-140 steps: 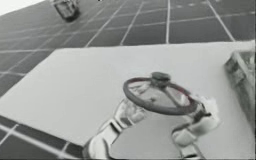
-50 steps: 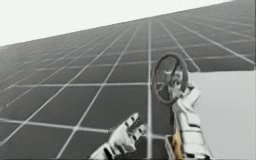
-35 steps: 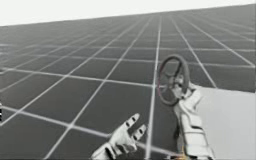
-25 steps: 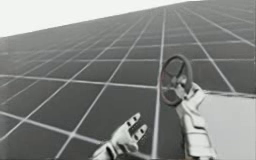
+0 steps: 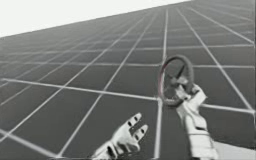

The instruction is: Pick up and drop off the object

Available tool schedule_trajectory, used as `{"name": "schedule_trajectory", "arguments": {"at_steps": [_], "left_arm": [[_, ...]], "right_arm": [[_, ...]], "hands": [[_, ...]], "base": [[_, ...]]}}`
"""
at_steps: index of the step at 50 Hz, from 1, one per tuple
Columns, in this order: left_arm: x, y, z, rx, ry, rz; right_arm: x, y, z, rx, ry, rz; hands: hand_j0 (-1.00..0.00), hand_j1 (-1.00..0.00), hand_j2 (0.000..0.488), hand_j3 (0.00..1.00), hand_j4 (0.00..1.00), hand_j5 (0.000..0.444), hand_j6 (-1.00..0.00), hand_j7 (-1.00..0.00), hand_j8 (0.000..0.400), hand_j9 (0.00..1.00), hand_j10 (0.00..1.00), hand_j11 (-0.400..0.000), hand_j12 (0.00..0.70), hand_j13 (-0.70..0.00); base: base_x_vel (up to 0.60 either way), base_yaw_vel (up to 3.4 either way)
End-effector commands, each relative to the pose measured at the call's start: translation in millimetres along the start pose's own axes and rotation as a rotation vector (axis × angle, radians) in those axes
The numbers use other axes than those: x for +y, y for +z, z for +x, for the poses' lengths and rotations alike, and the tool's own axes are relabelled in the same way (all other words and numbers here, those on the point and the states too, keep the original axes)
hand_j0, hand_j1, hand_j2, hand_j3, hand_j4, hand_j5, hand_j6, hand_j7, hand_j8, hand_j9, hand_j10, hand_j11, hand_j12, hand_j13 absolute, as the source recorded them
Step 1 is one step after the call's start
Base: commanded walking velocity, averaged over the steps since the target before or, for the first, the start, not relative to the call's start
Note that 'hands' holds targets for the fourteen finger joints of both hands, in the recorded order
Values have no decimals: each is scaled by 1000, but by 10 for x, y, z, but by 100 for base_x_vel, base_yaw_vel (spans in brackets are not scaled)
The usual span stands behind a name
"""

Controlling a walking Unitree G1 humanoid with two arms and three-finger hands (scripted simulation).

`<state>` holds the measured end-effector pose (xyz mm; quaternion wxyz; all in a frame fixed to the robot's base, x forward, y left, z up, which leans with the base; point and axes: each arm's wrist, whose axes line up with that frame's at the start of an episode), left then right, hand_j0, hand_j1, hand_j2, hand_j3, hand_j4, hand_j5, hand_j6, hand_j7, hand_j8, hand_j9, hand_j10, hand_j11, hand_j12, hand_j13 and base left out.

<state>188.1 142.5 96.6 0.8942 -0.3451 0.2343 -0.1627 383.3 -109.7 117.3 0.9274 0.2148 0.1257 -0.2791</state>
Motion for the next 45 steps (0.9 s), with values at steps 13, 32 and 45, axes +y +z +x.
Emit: {"name": "schedule_trajectory", "arguments": {"at_steps": [13,32,45], "left_arm": [[32,-8,-22,-9,-4,-15],[32,-8,-22,-9,-4,-15],[32,-8,-22,-9,-4,-15]], "right_arm": [[75,60,-46,-28,20,-1],[75,60,-46,-28,20,-1],[75,60,-46,-28,20,-1]], "hands": [[0,0,0,1000,1000,0,0,0,0,1000,1000,-400,0,-700],[0,0,0,1000,1000,0,0,0,0,1000,1000,-400,0,-700],[0,0,0,1000,1000,0,0,0,0,1000,1000,-400,0,-700]], "base": [[43,-35],[35,-54],[30,-66]]}}
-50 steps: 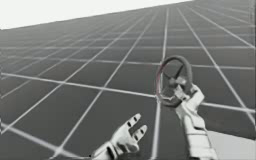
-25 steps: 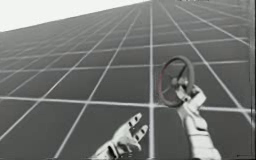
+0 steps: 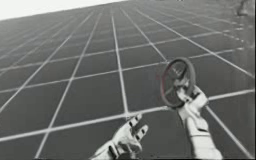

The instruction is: Pick up and drop off the object

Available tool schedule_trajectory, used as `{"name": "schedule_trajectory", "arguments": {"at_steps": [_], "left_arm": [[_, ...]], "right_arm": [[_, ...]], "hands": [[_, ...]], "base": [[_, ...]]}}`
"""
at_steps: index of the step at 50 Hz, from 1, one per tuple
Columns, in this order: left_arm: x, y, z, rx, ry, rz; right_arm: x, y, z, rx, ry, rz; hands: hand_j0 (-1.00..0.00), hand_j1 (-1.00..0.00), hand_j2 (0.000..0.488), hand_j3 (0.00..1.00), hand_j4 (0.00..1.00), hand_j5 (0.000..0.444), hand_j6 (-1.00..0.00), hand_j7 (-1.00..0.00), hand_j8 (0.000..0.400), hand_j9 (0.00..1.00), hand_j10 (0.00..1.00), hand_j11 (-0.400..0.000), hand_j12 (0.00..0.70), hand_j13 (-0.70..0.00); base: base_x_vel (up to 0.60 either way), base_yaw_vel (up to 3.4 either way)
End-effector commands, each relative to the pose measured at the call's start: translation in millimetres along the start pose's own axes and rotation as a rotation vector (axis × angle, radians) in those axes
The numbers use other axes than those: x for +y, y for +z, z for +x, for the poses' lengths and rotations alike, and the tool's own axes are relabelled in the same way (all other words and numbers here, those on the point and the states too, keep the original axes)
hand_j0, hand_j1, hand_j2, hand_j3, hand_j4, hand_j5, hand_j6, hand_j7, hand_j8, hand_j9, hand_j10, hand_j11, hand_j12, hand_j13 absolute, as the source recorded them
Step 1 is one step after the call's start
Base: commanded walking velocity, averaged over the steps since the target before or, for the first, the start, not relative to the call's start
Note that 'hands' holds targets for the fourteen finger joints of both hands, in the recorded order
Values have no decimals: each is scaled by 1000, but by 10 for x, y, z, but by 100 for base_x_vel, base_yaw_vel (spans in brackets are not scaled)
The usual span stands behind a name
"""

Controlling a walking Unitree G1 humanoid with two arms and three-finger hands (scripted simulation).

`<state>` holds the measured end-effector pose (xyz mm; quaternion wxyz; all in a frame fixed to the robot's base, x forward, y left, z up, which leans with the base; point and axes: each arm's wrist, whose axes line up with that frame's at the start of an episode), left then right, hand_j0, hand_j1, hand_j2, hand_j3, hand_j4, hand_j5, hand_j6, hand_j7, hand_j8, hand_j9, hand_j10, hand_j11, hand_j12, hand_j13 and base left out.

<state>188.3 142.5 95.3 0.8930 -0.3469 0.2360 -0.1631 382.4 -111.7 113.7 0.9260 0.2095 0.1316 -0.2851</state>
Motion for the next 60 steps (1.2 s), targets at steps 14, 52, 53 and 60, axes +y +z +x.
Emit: {"name": "schedule_trajectory", "arguments": {"at_steps": [14,52,53,60], "left_arm": [[23,-1,-27,-12,-3,-10],[23,-1,-27,-12,-3,-10],[23,-1,-27,-12,-3,-10],[23,-1,-27,-12,-3,-10]], "right_arm": [[105,84,-62,-34,35,10],[105,84,-62,-34,35,10],[105,84,-62,-34,35,10],[105,84,-62,-34,35,10]], "hands": [[0,0,0,1000,1000,0,0,0,0,1000,1000,-400,0,-700],[0,0,0,1000,1000,0,0,0,0,1000,1000,-400,0,-700],[0,0,0,1000,1000,0,0,0,0,1000,1000,-400,0,-700],[0,0,0,1000,1000,0,0,0,0,1000,1000,-400,0,-700]], "base": [[29,-63],[35,-45],[59,-2],[58,2]]}}
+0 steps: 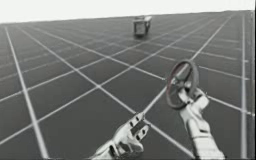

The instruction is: Pick up and drop off the object

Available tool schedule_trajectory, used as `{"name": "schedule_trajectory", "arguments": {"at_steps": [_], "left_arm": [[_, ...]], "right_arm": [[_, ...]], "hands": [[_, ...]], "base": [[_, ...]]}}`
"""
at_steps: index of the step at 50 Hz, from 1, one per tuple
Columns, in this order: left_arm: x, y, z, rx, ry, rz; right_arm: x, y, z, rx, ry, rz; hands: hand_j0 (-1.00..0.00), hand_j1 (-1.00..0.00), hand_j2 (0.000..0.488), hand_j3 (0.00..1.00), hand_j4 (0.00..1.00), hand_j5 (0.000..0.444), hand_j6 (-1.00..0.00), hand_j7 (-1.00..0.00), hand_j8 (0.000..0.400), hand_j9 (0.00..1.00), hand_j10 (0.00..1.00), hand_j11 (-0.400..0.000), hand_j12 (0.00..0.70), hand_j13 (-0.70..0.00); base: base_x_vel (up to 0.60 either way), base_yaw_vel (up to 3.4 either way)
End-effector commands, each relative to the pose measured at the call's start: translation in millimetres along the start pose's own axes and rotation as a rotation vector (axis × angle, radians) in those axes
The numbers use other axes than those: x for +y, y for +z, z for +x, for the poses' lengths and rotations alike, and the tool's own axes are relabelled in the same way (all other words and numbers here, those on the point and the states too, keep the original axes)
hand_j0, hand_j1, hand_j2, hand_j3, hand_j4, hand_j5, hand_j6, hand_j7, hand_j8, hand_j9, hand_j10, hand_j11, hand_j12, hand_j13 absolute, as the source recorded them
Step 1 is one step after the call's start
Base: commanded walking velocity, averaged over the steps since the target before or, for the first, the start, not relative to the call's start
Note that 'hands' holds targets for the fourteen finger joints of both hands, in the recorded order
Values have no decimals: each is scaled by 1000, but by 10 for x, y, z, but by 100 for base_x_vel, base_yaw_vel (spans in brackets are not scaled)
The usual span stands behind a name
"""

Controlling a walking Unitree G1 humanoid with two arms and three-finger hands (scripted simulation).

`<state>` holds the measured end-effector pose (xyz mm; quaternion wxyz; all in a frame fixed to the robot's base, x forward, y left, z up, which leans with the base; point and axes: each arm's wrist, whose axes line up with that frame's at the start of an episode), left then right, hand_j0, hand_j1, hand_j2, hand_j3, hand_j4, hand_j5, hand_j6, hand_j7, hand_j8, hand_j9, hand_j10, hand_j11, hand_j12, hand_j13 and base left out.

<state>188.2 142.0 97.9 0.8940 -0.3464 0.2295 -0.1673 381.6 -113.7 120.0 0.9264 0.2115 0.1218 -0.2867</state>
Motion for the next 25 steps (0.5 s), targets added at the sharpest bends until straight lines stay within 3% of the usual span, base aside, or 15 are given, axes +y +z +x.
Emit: {"name": "schedule_trajectory", "arguments": {"at_steps": [1,25], "left_arm": [[45,-14,-21,-4,8,-16],[45,-14,-21,-4,8,-16]], "right_arm": [[106,20,-42,-16,34,1],[106,20,-42,-16,34,1]], "hands": [[0,0,0,1000,1000,0,0,0,0,1000,1000,-400,0,-700],[0,0,0,1000,1000,0,0,0,0,1000,1000,-400,0,-700]], "base": [[56,5],[50,13]]}}
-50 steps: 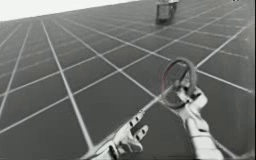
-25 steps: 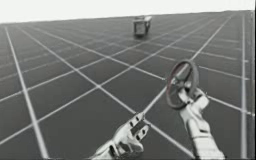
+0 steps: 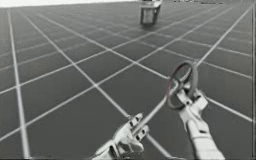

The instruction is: Pick up and drop off the object

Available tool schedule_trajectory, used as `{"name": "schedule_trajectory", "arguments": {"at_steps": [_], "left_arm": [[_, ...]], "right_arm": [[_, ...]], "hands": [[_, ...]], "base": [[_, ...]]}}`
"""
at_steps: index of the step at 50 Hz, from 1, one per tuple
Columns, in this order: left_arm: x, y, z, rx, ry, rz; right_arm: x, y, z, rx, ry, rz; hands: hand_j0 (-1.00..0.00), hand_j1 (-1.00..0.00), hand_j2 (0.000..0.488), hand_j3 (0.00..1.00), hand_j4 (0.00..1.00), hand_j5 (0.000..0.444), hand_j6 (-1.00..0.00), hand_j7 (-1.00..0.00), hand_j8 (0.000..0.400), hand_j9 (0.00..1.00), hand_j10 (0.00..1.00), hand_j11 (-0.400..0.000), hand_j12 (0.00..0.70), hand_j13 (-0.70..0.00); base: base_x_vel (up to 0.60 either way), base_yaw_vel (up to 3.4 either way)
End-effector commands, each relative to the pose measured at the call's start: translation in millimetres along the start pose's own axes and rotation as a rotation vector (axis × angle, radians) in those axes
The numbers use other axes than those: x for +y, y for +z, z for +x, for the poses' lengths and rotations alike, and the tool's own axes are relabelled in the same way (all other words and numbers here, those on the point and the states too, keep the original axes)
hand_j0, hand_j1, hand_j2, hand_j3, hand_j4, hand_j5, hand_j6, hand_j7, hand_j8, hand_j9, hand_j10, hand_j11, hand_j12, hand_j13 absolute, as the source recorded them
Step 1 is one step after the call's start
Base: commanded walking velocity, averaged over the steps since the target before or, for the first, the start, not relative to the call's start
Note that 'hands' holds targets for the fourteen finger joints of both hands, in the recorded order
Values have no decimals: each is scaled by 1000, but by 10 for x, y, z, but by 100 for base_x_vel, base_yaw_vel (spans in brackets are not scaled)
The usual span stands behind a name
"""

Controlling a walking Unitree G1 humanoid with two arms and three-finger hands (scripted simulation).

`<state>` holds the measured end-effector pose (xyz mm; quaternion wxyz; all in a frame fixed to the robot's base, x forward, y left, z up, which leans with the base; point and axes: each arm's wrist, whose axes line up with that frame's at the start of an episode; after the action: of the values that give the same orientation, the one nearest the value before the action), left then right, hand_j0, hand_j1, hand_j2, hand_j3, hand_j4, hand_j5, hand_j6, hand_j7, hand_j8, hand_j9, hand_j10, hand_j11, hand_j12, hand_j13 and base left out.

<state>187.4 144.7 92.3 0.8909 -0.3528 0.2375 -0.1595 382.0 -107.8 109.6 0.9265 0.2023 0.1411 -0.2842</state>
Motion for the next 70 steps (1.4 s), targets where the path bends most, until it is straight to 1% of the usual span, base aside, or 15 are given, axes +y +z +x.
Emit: {"name": "schedule_trajectory", "arguments": {"at_steps": [1,70], "left_arm": [[-13,12,-19,-12,-7,4],[-13,12,-19,-12,-7,4]], "right_arm": [[88,140,-58,-48,39,29],[88,140,-58,-48,39,29]], "hands": [[0,0,0,1000,1000,0,0,0,0,1000,1000,-400,0,-700],[0,0,0,1000,1000,0,0,0,0,1000,1000,-400,0,-700]], "base": [[48,13],[52,14]]}}
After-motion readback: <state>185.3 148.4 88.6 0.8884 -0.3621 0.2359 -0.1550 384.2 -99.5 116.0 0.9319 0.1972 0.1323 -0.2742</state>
